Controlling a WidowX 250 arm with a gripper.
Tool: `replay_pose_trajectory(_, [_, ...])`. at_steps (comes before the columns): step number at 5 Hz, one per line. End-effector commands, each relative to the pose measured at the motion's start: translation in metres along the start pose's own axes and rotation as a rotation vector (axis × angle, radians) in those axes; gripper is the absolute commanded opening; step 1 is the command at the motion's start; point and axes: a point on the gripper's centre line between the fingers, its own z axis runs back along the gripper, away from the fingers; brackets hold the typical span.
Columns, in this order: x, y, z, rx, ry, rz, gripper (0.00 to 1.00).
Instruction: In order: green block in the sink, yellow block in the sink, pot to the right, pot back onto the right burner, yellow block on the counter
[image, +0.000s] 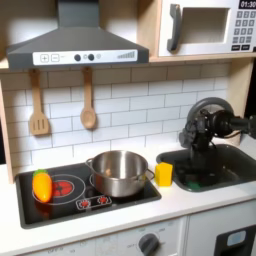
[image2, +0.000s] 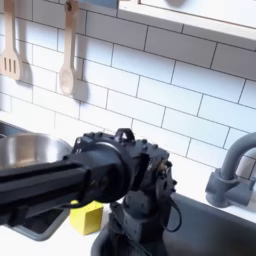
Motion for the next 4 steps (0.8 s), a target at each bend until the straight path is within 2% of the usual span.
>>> replay_pose_trajectory(1, [0.0051,0.0052,-0.0125,0.010,0.001,0.029,1.00])
replay_pose_trajectory(2, [0.0042,0.0045,-0.0157,0.006,0.005,0.040,1.00])
replay_pose_trajectory(3, [0.0005,-0.0001,-0.0181,0.005,0.017,0.025,1.00])
replay_pose_trajectory(4, [0.0028,0.0027,-0.0178,0.007,0.004,0.029,1.00])
